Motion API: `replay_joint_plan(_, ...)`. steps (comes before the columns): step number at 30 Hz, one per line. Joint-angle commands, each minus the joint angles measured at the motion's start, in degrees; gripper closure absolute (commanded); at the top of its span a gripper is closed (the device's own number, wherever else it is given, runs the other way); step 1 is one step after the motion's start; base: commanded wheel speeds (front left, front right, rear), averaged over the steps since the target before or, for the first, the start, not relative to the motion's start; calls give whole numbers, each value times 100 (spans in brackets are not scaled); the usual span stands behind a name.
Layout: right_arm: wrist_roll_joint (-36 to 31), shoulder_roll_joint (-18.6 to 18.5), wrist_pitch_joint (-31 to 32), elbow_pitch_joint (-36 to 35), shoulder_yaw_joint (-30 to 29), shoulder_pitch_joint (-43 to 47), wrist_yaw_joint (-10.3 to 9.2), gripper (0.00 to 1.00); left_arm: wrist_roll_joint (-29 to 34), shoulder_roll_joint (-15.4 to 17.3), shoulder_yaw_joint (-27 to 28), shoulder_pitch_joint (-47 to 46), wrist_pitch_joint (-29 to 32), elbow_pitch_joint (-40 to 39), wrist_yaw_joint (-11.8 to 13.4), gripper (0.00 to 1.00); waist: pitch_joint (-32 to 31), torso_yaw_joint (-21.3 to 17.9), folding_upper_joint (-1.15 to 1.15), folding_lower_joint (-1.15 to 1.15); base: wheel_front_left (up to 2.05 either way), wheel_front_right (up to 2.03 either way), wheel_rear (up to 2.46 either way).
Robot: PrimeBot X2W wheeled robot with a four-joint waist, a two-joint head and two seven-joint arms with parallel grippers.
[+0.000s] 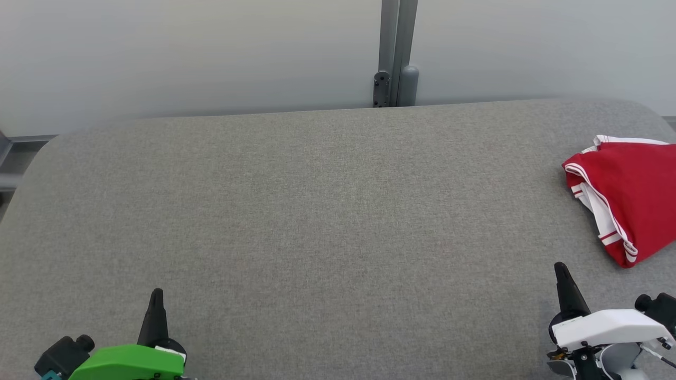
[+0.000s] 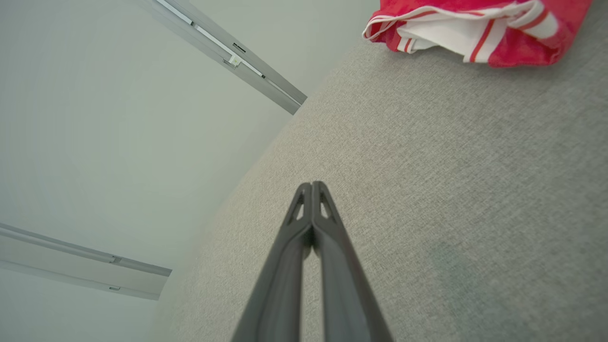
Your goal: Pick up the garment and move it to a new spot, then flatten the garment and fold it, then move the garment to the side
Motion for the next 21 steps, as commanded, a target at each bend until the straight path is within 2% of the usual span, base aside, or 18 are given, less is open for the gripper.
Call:
replay_joint_plan(1,190,-19,46,-75,-28,-144,0,100,-176,25,49,-158,36,-76,-29,100,0,-5,0,0,0,0,0)
replay_joint_plan(21,1467,1,359,-66,-65,-305,-1,100,-1355,31,186,-344,353,-122,-117,100,5,-72,0,0,0,0,0)
